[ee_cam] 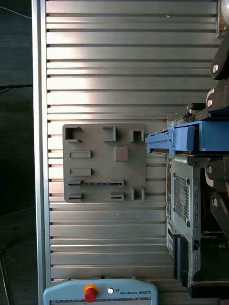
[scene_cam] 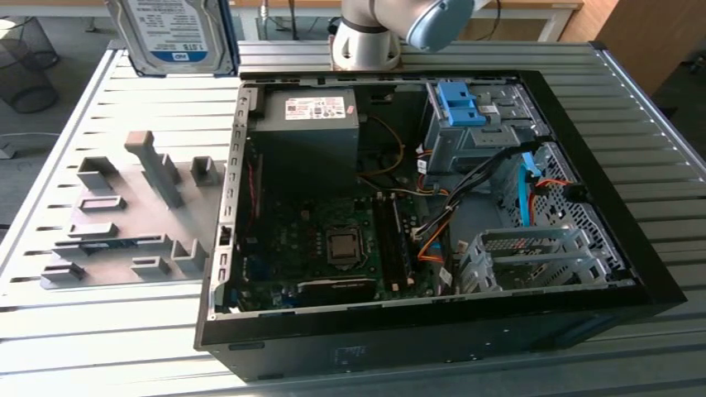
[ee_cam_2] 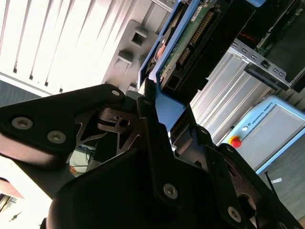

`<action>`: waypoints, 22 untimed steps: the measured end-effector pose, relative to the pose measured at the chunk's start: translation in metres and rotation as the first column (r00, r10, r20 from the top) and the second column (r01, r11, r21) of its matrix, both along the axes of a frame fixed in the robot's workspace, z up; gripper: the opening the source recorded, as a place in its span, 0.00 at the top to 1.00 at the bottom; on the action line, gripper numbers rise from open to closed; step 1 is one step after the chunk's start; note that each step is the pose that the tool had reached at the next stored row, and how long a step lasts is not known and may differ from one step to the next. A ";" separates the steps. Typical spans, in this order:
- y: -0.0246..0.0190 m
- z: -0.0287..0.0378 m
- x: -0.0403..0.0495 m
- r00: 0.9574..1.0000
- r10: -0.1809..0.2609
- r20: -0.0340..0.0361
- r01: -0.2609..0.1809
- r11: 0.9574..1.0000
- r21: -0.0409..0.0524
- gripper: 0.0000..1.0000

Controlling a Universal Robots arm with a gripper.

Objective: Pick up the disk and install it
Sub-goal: 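Pick up the disk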

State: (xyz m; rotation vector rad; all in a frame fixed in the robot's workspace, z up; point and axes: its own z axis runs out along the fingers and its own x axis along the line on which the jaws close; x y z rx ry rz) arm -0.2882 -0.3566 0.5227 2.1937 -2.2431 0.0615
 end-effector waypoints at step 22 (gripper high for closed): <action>0.0000 0.0000 0.0504 1.000 0.000 0.000 0.000 1.000 0.000 0.64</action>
